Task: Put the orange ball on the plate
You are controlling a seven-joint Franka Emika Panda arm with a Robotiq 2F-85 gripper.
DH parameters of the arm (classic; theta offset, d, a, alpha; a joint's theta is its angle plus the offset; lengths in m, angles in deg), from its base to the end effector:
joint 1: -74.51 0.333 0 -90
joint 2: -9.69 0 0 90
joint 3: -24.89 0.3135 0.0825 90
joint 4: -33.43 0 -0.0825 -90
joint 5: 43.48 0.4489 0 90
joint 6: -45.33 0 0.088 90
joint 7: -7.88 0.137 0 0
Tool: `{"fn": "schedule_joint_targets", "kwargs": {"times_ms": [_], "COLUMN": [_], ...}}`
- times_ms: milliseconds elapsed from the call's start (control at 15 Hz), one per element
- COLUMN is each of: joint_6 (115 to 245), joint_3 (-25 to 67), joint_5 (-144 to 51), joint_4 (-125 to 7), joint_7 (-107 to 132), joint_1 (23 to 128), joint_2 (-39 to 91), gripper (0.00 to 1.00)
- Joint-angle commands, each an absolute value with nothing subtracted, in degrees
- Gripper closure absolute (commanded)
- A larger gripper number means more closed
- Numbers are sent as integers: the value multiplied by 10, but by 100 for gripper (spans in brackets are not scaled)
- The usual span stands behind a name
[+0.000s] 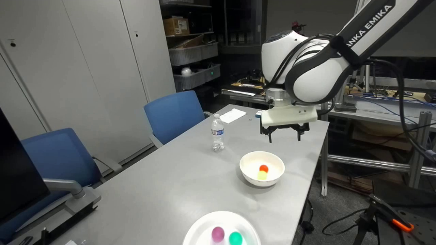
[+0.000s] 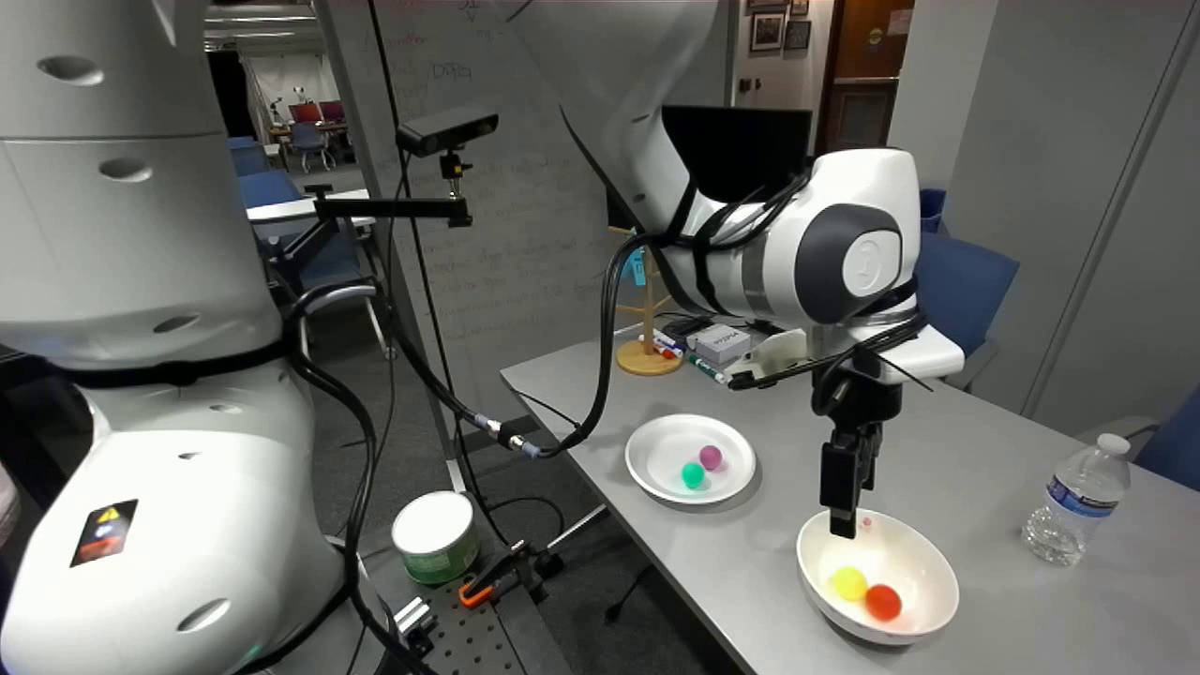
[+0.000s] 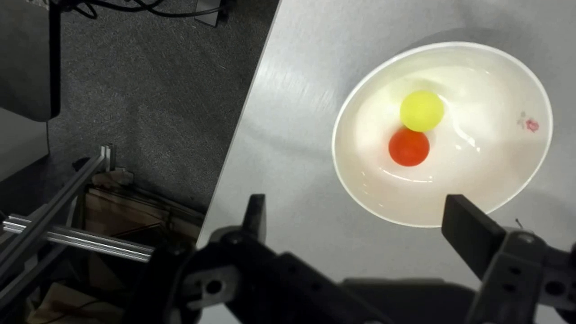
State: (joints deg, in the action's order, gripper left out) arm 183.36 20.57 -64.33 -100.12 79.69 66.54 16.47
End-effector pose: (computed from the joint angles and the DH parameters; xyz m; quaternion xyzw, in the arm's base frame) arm 0.5380 -0.1276 0.2026 0.8216 -0.5564 0.0434 0.1165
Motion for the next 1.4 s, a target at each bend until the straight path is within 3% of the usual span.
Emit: {"fn": "schedule_joint_targets", "kwargs": {"times_ms": [0,667,1333], "joint_6": [1861,2003,2042], "joint_3": [183,158,107], "joint_5": [-640,-569,-537], "joint_4": [-995,-962,-895], "joint_7": [811,811,803], "joint_1": [679,703,747], "joint_2": [187,317,418], "gripper": [0,0,0]}}
